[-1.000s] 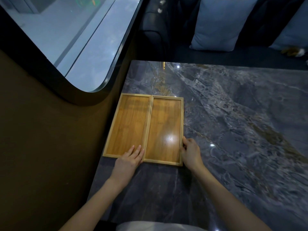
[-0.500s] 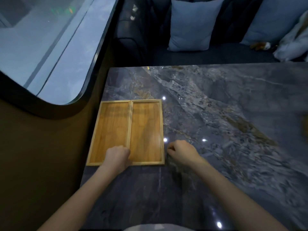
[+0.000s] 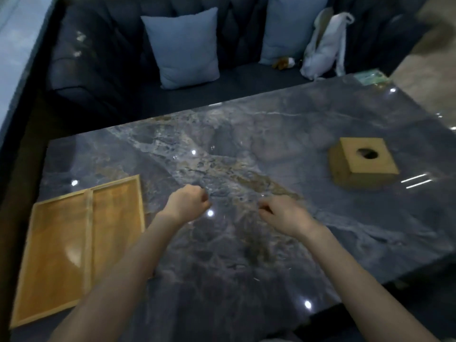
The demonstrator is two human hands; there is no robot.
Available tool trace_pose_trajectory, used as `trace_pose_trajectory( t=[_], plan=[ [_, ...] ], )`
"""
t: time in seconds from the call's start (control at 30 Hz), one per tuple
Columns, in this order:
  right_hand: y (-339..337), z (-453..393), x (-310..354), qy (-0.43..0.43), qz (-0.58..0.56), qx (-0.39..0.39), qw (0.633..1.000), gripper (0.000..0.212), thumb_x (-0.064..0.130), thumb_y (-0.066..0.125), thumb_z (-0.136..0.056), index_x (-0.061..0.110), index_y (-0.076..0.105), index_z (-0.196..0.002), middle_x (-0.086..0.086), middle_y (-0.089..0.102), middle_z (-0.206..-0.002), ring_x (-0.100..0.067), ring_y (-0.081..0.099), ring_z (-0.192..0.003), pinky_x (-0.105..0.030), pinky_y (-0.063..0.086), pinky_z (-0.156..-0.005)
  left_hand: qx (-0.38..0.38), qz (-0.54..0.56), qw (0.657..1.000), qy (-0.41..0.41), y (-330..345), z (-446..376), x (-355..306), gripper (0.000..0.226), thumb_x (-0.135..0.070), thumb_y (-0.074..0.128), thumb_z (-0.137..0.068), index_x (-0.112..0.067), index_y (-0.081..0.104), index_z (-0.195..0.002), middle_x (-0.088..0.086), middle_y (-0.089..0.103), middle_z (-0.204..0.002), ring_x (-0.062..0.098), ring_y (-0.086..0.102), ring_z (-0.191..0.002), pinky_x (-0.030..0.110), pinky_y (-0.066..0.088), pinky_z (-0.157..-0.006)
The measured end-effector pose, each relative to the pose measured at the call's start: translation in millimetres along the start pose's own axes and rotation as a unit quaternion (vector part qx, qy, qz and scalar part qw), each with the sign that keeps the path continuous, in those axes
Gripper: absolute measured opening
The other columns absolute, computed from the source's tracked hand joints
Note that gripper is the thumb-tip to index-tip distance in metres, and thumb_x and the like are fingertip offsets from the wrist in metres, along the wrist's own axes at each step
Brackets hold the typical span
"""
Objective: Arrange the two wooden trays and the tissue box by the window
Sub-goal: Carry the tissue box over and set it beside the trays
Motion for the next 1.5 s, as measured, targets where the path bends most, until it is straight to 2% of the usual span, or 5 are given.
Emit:
trace_pose_trajectory(
  t=[0.17, 0.57, 0.87, 1.17, 1.5],
  plan=[
    [-67.0, 24.2, -97.6, 0.065, -0.016, -0.112, 0.991, 0.021, 0.028, 0.049, -0.09, 0.013, 0.06, -0.081, -0.012, 0.069, -0.09, -0.031, 0.063, -0.088, -0.034, 0.041, -0.06, -0.032, -0.011, 0.995, 0.091, -18.9, -52.4, -120.2, 0.03, -0.03, 0.045, -0.087, -0.008, 0.066, -0.085, 0.019, 0.068, -0.094, 0.034, 0.061, -0.09, 0.037, 0.047, -0.071],
    [-130.2, 69.0, -301.0, 0.235, -0.073, -0.276, 0.929, 0.028, 0.021, 0.05, -0.09, 0.008, 0.056, -0.114, -0.015, 0.06, -0.112, -0.034, 0.056, -0.105, -0.041, 0.048, -0.081, -0.096, -0.021, 0.971, 0.219, 9.1, -134.7, -319.5, 0.037, -0.029, 0.045, -0.091, -0.002, 0.053, -0.115, 0.019, 0.054, -0.124, 0.035, 0.049, -0.114, 0.042, 0.042, -0.091],
    [-89.8, 43.6, -355.2, 0.292, -0.251, -0.22, 0.896, 0.045, 0.027, 0.043, -0.096, 0.004, 0.04, -0.135, -0.018, 0.05, -0.135, -0.032, 0.047, -0.124, -0.039, 0.038, -0.101, -0.064, 0.005, 0.98, 0.188, 45.0, -194.0, -343.4, 0.065, -0.037, 0.049, -0.088, 0.001, 0.027, -0.136, 0.023, 0.033, -0.144, 0.035, 0.03, -0.132, 0.042, 0.026, -0.107],
    [-65.1, 28.5, -363.0, 0.257, -0.397, -0.255, 0.843, 0.031, 0.028, 0.044, -0.095, 0.011, 0.054, -0.119, -0.009, 0.062, -0.118, -0.023, 0.055, -0.11, -0.019, 0.034, -0.079, 0.051, 0.232, 0.963, 0.125, 58.5, -233.8, -336.6, 0.045, -0.036, 0.049, -0.09, -0.01, 0.043, -0.126, 0.012, 0.054, -0.13, 0.025, 0.05, -0.117, 0.027, 0.035, -0.086],
    [-63.2, 29.8, -363.7, 0.237, -0.417, -0.297, 0.826, 0.032, 0.029, 0.046, -0.095, 0.017, 0.053, -0.124, 0.012, 0.057, -0.106, -0.003, 0.051, -0.098, 0.01, 0.033, -0.067, 0.101, 0.388, 0.913, 0.073, 73.6, -233.2, -329.0, 0.047, -0.033, 0.054, -0.087, -0.015, 0.041, -0.128, 0.009, 0.052, -0.131, 0.021, 0.048, -0.121, 0.044, 0.036, -0.107]
  ],
)
Point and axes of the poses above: each hand's wrist, its own z-axis away from the middle knuckle, its own y-axis out of the palm, x = y × z, the point moved 7 cm from there along -z, towards the middle knuckle
